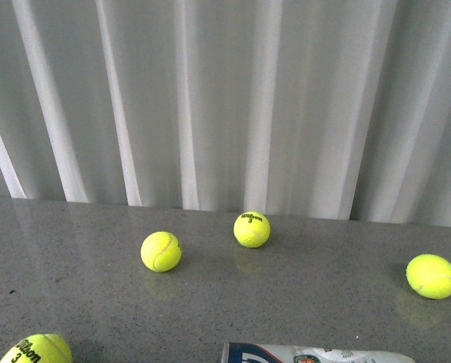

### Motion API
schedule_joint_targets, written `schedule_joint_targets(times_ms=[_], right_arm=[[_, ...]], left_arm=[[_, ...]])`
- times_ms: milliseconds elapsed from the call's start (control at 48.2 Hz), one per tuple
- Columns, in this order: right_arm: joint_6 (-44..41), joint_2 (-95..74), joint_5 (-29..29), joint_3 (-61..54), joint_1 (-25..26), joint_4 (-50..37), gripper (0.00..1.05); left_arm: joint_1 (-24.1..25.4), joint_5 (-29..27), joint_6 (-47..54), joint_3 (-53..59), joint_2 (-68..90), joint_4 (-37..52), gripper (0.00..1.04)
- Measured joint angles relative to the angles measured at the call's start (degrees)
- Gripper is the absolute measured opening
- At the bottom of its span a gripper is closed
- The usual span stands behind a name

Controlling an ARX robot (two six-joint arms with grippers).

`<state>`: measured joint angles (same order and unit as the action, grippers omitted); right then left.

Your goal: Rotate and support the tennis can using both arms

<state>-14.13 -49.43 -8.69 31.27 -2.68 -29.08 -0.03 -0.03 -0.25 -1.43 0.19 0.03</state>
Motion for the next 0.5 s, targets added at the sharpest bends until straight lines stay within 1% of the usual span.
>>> schedule_joint_targets(times_ms=[42, 62, 83, 104, 187, 208, 291, 311, 498], right_arm=[[3.1, 3.1, 4.3, 0.1, 1.3, 6.5, 0.87], [6.8, 5.8, 7.3, -1.3, 2.1, 11.1, 0.80], [8.0, 6.9, 7.8, -2.6, 2.3, 11.9, 0.77], [8.2, 7.3, 8.0, -3.3, 2.3, 11.9, 0.75], [11.2, 9.2, 8.5, -9.1, 2.5, 9.3, 0.61], [11.3, 9.3, 8.5, -9.8, 2.5, 8.9, 0.59], [12.5, 10.0, 8.6, -14.0, 2.5, 7.8, 0.45], [12.5, 10.2, 8.6, -14.5, 2.5, 7.8, 0.43], [13.2, 14.8, 8.6, -19.2, 2.5, 6.8, 0.13]], left_arm=[[0.0, 0.0, 0.0, 0.0, 0.0, 0.0, 0.98], [0.0, 0.0, 0.0, 0.0, 0.0, 0.0, 0.98], [0.0, 0.0, 0.0, 0.0, 0.0, 0.0, 0.98], [0.0, 0.0, 0.0, 0.0, 0.0, 0.0, 0.98], [0.0, 0.0, 0.0, 0.0, 0.0, 0.0, 0.98], [0.0, 0.0, 0.0, 0.0, 0.0, 0.0, 0.98], [0.0, 0.0, 0.0, 0.0, 0.0, 0.0, 0.98], [0.0, 0.0, 0.0, 0.0, 0.0, 0.0, 0.98], [0.0, 0.0, 0.0, 0.0, 0.0, 0.0, 0.98]])
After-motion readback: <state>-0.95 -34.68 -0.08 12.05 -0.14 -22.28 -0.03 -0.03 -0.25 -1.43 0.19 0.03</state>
